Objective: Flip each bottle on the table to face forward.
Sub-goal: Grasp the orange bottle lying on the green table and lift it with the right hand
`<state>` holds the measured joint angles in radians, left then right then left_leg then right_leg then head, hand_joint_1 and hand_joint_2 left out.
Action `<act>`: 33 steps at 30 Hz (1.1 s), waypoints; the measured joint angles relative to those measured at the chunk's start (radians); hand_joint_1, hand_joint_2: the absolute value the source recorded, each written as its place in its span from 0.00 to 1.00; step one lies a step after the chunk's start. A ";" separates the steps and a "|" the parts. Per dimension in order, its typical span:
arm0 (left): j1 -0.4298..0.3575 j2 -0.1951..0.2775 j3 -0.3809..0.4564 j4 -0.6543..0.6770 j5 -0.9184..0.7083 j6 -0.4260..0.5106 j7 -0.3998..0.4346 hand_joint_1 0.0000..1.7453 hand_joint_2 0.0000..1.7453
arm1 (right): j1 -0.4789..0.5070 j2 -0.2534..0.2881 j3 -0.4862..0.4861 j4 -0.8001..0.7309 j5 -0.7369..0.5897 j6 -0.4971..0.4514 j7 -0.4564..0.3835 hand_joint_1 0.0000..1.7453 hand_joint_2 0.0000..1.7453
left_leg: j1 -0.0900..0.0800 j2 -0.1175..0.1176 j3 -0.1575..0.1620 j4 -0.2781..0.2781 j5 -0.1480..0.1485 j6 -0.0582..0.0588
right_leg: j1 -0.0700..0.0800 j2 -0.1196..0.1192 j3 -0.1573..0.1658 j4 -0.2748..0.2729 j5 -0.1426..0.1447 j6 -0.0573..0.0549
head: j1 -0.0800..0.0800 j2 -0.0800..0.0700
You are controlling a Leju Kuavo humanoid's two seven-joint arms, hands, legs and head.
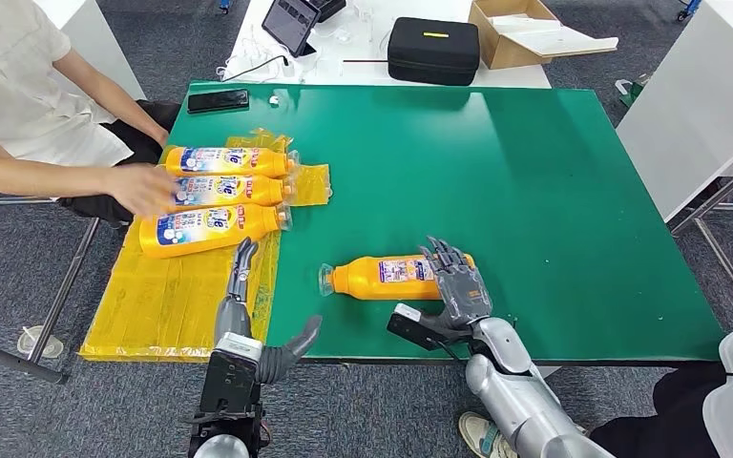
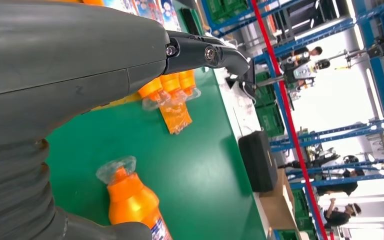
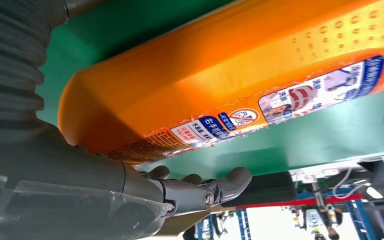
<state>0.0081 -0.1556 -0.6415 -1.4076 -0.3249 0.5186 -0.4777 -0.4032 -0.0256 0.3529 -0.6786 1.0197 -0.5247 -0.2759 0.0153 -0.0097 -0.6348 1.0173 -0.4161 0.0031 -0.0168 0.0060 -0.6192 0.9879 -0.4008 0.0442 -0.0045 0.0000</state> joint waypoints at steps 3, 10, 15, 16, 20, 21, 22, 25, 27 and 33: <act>-0.001 0.000 0.000 0.000 0.020 -0.026 0.005 0.00 1.00 | -0.018 -0.008 0.017 0.016 0.080 -0.022 0.073 0.00 1.00 | 0.000 0.000 0.000 0.000 0.000 0.000 | 0.000 0.000 0.000 0.000 0.000 0.000 | 0.000 0.000; -0.008 0.000 -0.001 0.000 0.059 -0.074 0.019 0.00 1.00 | -0.059 -0.024 0.039 0.046 0.160 0.001 0.156 0.00 1.00 | 0.000 0.000 0.001 0.000 0.000 0.000 | 0.000 0.000 0.001 0.000 0.000 0.000 | 0.000 0.000; -0.014 0.000 -0.001 0.000 0.065 -0.079 0.020 0.00 1.00 | -0.083 -0.029 0.041 0.067 0.154 0.063 0.190 0.34 1.00 | 0.000 0.000 0.002 0.000 0.000 0.000 | 0.000 0.000 0.001 0.000 0.000 0.000 | 0.000 0.000; -0.014 0.000 -0.001 0.000 0.066 -0.079 0.020 0.00 1.00 | -0.089 -0.030 0.041 0.073 0.153 0.079 0.196 0.58 1.00 | 0.000 0.000 0.002 0.000 0.000 0.000 | 0.000 0.000 0.002 0.000 0.000 0.000 | 0.000 0.000; -0.015 0.000 -0.001 0.000 0.066 -0.081 0.021 0.00 1.00 | -0.109 -0.034 0.040 0.098 0.139 0.156 0.207 1.00 1.00 | 0.000 0.000 0.005 0.000 0.000 0.000 | 0.000 0.000 0.004 0.000 0.000 0.000 | 0.000 0.000; -0.015 0.000 -0.001 0.000 0.066 -0.081 0.021 0.00 1.00 | -0.115 -0.035 0.040 0.104 0.133 0.175 0.205 1.00 1.00 | 0.000 0.000 0.005 0.000 0.000 0.000 | 0.000 0.000 0.005 0.000 0.000 0.000 | 0.000 0.000; -0.016 0.000 -0.001 0.000 0.066 -0.082 0.022 0.00 1.00 | -0.122 -0.036 0.040 0.110 0.126 0.191 0.200 1.00 1.00 | 0.000 0.000 0.006 0.000 0.000 0.000 | 0.000 0.000 0.005 0.000 0.000 0.000 | 0.000 0.000; -0.021 -0.001 -0.001 0.000 0.067 -0.086 0.023 0.00 1.00 | -0.137 -0.040 0.031 0.128 0.071 0.243 0.154 1.00 1.00 | 0.000 0.000 0.009 0.000 0.000 0.000 | 0.000 0.000 0.008 -0.001 0.000 0.000 | 0.000 0.000; -0.024 -0.001 -0.001 0.000 0.070 -0.089 0.021 0.00 1.00 | -0.140 -0.042 0.011 0.134 -0.005 0.293 0.093 1.00 1.00 | 0.000 0.000 0.011 0.000 0.000 0.000 | 0.000 0.000 0.009 -0.001 0.000 0.000 | 0.000 0.000; -0.026 -0.001 -0.002 0.000 0.075 -0.088 0.008 0.00 1.00 | -0.114 -0.041 -0.078 0.140 -0.207 0.388 -0.030 1.00 1.00 | 0.000 0.002 0.017 0.000 -0.003 0.000 | 0.000 0.002 0.013 -0.001 0.000 0.000 | 0.000 0.000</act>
<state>-0.0175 -0.1564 -0.6432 -1.4073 -0.2501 0.4309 -0.4698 -0.5174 -0.0661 0.2744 -0.5390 0.8127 -0.1365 -0.3056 0.0154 -0.0081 -0.6182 1.0174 -0.4194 0.0035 -0.0164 0.0083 -0.6059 0.9870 -0.4011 0.0438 -0.0040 0.0001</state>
